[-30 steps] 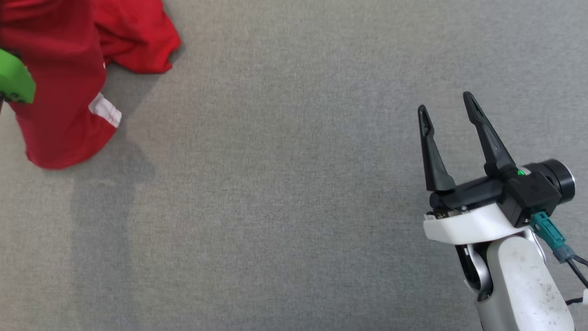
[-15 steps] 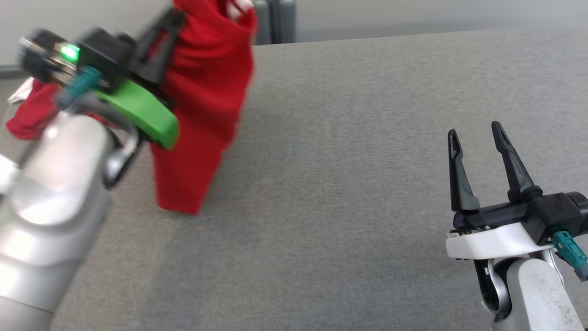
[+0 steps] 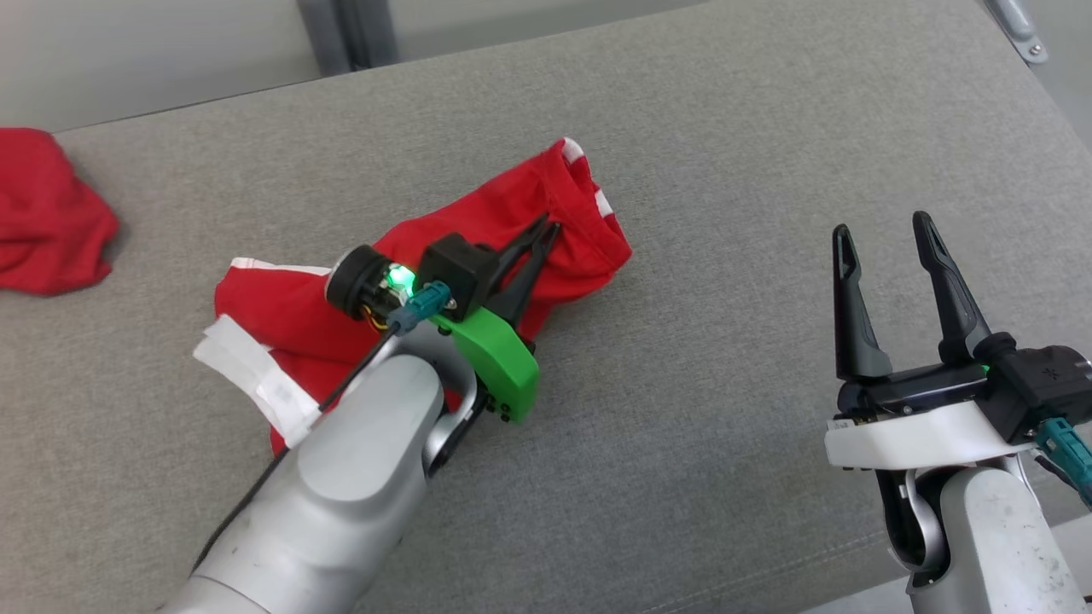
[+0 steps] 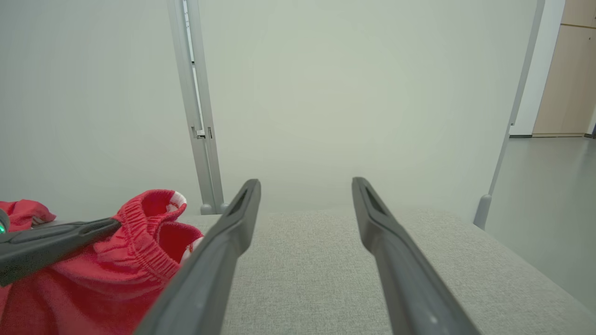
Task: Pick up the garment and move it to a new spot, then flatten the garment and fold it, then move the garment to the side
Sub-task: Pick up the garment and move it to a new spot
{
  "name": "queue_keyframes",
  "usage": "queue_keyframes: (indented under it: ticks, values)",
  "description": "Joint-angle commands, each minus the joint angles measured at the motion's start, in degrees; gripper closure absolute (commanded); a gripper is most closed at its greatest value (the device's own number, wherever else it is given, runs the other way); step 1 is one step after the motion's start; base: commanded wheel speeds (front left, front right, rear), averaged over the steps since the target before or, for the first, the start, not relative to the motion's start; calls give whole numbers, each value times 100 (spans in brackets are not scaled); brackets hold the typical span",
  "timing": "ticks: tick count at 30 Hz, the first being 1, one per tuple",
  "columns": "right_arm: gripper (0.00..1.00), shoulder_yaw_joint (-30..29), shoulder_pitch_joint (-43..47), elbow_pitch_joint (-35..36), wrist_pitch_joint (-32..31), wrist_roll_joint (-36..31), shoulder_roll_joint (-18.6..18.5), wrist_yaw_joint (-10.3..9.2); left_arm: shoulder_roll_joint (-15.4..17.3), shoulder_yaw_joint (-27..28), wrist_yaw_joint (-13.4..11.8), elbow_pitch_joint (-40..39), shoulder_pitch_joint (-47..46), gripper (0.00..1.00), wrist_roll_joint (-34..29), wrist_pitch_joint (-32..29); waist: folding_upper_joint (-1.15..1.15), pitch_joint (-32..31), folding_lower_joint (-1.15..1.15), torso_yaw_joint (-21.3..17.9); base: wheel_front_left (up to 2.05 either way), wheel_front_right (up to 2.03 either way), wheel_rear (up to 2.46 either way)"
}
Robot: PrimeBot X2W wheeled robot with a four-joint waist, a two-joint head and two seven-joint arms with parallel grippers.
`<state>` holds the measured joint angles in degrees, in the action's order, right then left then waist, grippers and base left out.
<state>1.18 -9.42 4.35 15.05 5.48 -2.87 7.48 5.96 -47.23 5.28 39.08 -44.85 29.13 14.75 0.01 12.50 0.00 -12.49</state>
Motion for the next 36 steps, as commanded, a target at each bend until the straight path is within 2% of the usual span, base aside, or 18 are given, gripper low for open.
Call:
queue_keyframes:
  ticks: [1,4,9,10,11,12,13,18,23,29,36]
  values:
    - [0,-11,-26,-9,20,40,-3,2,-43,-15,-14,110,150,100,25,42,-1,325,0,-400,0,0,0]
    - [0,-43,-20,-32,20,86,-3,2,-194,-104,5,286,365,100,32,47,-1,374,0,-506,0,0,0]
    - [0,-41,-91,-67,20,153,-3,2,-283,-49,-114,271,627,99,3,52,-1,419,0,-564,0,0,0]
    - [0,-25,-99,-79,20,171,-3,2,-293,-85,-136,263,678,80,-46,47,-1,420,0,-558,0,0,0]
    - [0,-11,-109,-88,20,183,-3,2,-299,-120,-123,252,704,54,-76,46,-1,419,0,-552,0,0,0]
    - [0,4,-118,-99,20,201,-3,2,-303,-173,-99,200,751,8,-52,47,-1,412,0,-538,0,0,0]
    - [0,12,-119,-107,20,207,-3,2,-304,-204,-87,154,790,0,-14,47,-1,405,0,-523,0,0,0]
    - [0,4,-119,-160,20,175,-4,2,-294,-552,-42,-34,956,0,184,40,-1,333,0,-357,0,0,0]
    - [0,-74,-85,-167,20,98,-6,2,-295,-408,-252,-348,805,0,168,40,-1,175,0,-112,0,0,0]
    - [0,-162,41,-221,20,-23,-6,2,-291,148,-383,-668,883,0,-56,39,-1,-137,0,235,0,0,0]
    - [0,-246,168,-339,19,-189,-9,2,-7,1193,-583,-1210,1502,0,-349,38,-1,-497,0,631,0,0,0]
